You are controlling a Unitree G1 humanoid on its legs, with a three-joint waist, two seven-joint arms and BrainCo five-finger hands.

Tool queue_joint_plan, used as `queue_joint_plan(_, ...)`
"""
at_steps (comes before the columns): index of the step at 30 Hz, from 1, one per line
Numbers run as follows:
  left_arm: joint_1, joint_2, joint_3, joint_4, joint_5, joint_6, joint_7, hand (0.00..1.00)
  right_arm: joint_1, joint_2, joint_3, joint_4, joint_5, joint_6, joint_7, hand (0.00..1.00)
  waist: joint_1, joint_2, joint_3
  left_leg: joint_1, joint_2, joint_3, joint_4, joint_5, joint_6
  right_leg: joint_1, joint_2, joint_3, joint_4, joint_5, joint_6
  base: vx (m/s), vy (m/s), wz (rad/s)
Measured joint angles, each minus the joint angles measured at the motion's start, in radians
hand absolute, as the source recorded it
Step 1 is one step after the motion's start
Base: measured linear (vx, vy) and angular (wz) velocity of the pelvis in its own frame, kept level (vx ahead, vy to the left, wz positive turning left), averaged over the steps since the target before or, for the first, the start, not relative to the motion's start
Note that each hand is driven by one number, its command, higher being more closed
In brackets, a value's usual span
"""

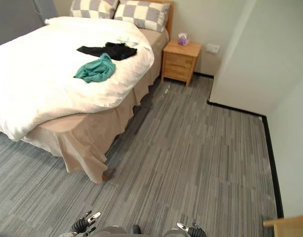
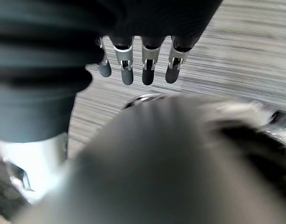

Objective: Tidy the bed and pick cloth on bed and put in laundry

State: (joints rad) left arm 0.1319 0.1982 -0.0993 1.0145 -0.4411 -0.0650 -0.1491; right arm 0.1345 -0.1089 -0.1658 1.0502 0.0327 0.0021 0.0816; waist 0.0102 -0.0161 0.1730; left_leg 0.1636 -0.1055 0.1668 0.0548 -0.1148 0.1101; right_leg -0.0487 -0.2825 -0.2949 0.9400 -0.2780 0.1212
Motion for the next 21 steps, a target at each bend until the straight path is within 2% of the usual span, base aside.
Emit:
queue_joint_plan(2,-0.013,0.002,-0.017,0.000,-0.001,0.019,0.004,0.00,-0.001,0.001,0.000,-0.007,0.039,-0.020,0.000,0.00,-0.021,0.007,0.005,0.035,0.012,-0.071,-0.017,-0.008,-0.010,-0.073,0.050,0.001,-0.144,-0.028,-0.014,0.34,-0.101,1.27)
queue_joint_plan(3,-0.022,-0.004,-0.015,0.000,-0.004,0.032,0.004,0.00,0.000,0.000,0.001,-0.007,0.064,-0.028,0.003,0.00,-0.027,0.013,0.009,0.060,0.028,-0.125,-0.019,-0.020,-0.025,-0.114,0.082,0.009,-0.316,-0.012,-0.015,0.32,-0.134,1.24)
queue_joint_plan(5,-0.028,-0.015,-0.004,0.000,-0.007,0.040,0.004,0.00,0.005,0.005,0.001,-0.006,0.074,-0.031,0.006,0.00,-0.022,0.015,0.010,0.084,0.047,-0.181,-0.017,-0.041,-0.043,-0.138,0.107,0.027,-0.504,0.064,-0.020,0.43,-0.201,1.15)
queue_joint_plan(6,-0.028,-0.031,0.036,0.000,-0.007,0.040,0.004,0.00,0.010,0.008,0.001,-0.007,0.073,-0.032,0.017,0.00,-0.015,0.011,0.012,0.102,0.062,-0.231,-0.006,-0.074,-0.059,-0.150,0.124,0.048,-0.678,0.163,-0.025,0.53,-0.300,1.03)
queue_joint_plan(7,-0.028,-0.041,0.066,-0.001,-0.006,0.039,0.004,0.00,0.015,0.010,0.001,-0.008,0.073,-0.032,0.022,0.00,-0.014,0.005,0.015,0.108,0.070,-0.257,0.016,-0.096,-0.068,-0.159,0.129,0.073,-0.751,0.210,-0.018,0.45,-0.292,1.00)
queue_joint_plan(9,-0.028,-0.059,0.104,-0.004,-0.004,0.038,0.005,0.00,0.018,0.015,0.009,-0.016,0.069,-0.038,0.026,0.00,-0.014,-0.006,0.018,0.115,0.076,-0.295,0.059,-0.155,-0.090,-0.154,0.131,0.118,-0.815,0.241,-0.013,0.43,-0.328,0.72)
queue_joint_plan(10,-0.030,-0.070,0.117,-0.006,0.000,0.037,0.006,0.00,0.019,0.009,0.011,-0.017,0.056,-0.044,0.030,0.00,-0.011,-0.007,0.014,0.126,0.098,-0.313,0.092,-0.207,-0.103,-0.145,0.141,0.140,-0.806,0.317,-0.025,0.61,-0.466,0.94)
queue_joint_plan(11,-0.031,-0.102,0.119,-0.008,0.005,0.037,0.004,0.00,0.021,-0.004,0.010,-0.030,0.051,-0.056,0.031,0.00,-0.017,0.022,0.022,0.134,0.144,-0.288,0.092,-0.219,-0.125,-0.148,0.161,0.114,-0.744,0.323,-0.037,0.51,-0.383,0.95)
queue_joint_plan(12,-0.037,-0.120,0.119,-0.010,0.010,0.037,0.004,0.00,0.019,-0.010,0.011,-0.038,0.048,-0.064,0.033,0.00,-0.028,0.038,0.023,0.135,0.157,-0.262,0.092,-0.215,-0.130,-0.150,0.167,0.098,-0.711,0.308,-0.060,0.60,-0.427,1.10)
queue_joint_plan(13,-0.040,-0.137,0.126,-0.010,0.029,0.031,0.004,0.00,0.014,-0.020,0.012,-0.040,0.036,-0.073,0.034,0.00,-0.032,0.059,0.022,0.141,0.191,-0.225,0.090,-0.193,-0.149,-0.153,0.170,0.058,-0.650,0.252,-0.102,0.49,-0.333,0.91)
queue_joint_plan(14,-0.040,-0.143,0.144,-0.011,0.032,0.024,0.005,0.00,0.009,-0.026,0.019,-0.031,0.019,-0.072,0.035,0.00,-0.030,0.054,0.025,0.151,0.209,-0.223,0.090,-0.158,-0.160,-0.147,0.171,0.033,-0.605,0.204,-0.113,0.49,-0.336,0.72)
queue_joint_plan(15,-0.040,-0.143,0.147,-0.010,0.036,0.017,0.008,0.00,0.006,-0.028,0.022,-0.027,0.012,-0.068,0.036,0.00,-0.024,0.052,0.024,0.151,0.217,-0.227,0.097,-0.143,-0.164,-0.144,0.174,0.024,-0.590,0.185,-0.125,0.45,-0.339,0.47)
queue_joint_plan(16,-0.032,-0.140,0.149,-0.010,0.040,0.012,0.020,0.00,-0.010,-0.033,0.029,-0.012,-0.014,-0.062,0.039,0.00,-0.014,0.054,0.025,0.136,0.234,-0.229,0.153,-0.121,-0.180,-0.118,0.182,0.001,-0.585,0.147,-0.132,0.38,-0.324,0.51)
queue_joint_plan(18,-0.028,-0.137,0.166,-0.011,0.029,0.001,0.024,0.00,-0.025,-0.039,0.037,0.007,-0.049,-0.050,0.050,0.00,-0.022,0.060,0.034,0.013,0.259,-0.224,0.443,-0.080,-0.215,-0.033,0.194,-0.045,-0.640,0.121,-0.133,0.33,-0.281,0.63)
queue_joint_plan(19,-0.028,-0.142,0.184,-0.014,0.019,-0.015,0.022,0.00,-0.022,-0.053,0.067,0.007,-0.057,-0.046,0.055,0.00,-0.020,0.060,0.052,-0.090,0.306,-0.184,0.693,-0.073,-0.227,0.054,0.213,-0.072,-0.700,0.121,-0.137,0.33,-0.223,0.59)
queue_joint_plan(20,-0.028,-0.142,0.189,-0.022,0.015,-0.033,0.017,0.00,-0.021,-0.062,0.091,0.011,-0.062,-0.039,0.059,0.00,-0.015,0.064,0.071,-0.160,0.352,-0.116,0.867,-0.079,-0.222,0.141,0.219,-0.112,-0.741,0.124,-0.153,0.33,-0.211,0.54)
queue_joint_plan(21,-0.027,-0.140,0.190,-0.026,0.016,-0.046,0.018,0.00,-0.021,-0.064,0.100,0.015,-0.071,-0.038,0.061,0.00,-0.014,0.064,0.073,-0.186,0.366,-0.089,0.914,-0.085,-0.213,0.174,0.219,-0.125,-0.759,0.121,-0.157,0.29,-0.185,0.47)
